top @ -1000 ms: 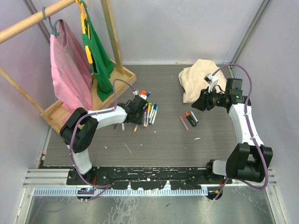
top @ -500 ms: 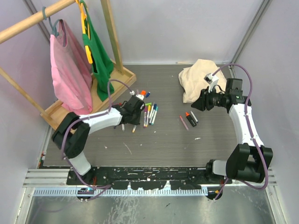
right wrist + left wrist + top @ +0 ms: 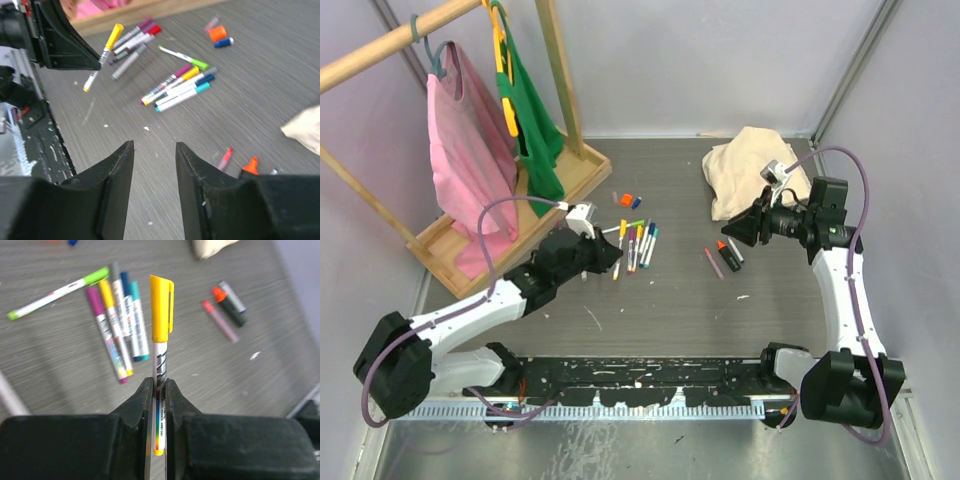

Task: Open the pen caps
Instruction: Pick up the pen from the center of the board.

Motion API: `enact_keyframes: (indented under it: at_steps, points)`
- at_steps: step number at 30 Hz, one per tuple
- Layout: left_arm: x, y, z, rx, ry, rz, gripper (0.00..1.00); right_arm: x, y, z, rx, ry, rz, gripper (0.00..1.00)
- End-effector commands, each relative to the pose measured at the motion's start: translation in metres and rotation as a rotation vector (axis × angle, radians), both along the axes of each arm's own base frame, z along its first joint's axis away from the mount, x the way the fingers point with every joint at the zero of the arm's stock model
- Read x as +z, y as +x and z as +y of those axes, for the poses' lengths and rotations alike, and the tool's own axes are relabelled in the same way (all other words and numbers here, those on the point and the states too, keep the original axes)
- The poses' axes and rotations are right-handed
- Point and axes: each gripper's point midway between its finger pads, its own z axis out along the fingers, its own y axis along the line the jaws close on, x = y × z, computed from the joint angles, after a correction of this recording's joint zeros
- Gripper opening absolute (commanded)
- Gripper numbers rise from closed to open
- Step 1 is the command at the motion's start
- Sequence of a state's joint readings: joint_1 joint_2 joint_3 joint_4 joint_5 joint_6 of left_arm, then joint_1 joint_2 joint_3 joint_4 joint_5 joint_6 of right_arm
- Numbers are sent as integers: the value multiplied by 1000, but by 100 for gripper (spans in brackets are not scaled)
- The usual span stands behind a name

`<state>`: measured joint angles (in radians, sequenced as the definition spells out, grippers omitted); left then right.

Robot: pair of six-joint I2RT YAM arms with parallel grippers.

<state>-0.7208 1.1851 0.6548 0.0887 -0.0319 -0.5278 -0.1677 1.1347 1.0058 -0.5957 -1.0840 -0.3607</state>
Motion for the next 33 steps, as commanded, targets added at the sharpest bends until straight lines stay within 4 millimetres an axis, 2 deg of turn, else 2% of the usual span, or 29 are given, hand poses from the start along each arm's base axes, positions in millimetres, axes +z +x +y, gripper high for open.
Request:
enact_keyframes:
  at_steps: [1, 6, 10, 15, 20, 24, 27, 30, 33]
  points:
    - [92, -6, -30, -67, -378, -230, 0, 27, -17, 18, 113, 129, -97, 46]
    - [128, -29, -50, -138, -544, -341, 0, 31, -42, 34, 254, 204, -153, 53]
    - [147, -43, -65, -176, -626, -405, 0, 32, -55, 46, 340, 210, -189, 56]
    - [155, -53, -86, -187, -646, -489, 0, 30, -58, 60, 371, 203, -171, 57]
    - [157, -50, -108, -190, -690, -541, 0, 33, -48, 67, 310, 254, -104, 62]
    - [164, -47, -124, -193, -760, -572, 0, 33, -55, 78, 317, 312, -65, 71]
    - [165, -45, -139, -203, -768, -571, 0, 30, -61, 87, 356, 311, -67, 71]
    - [167, -44, -145, -201, -763, -585, 0, 29, -64, 91, 373, 308, -66, 71]
    - [172, -41, -141, -174, -767, -596, 0, 29, -65, 92, 380, 304, -70, 71]
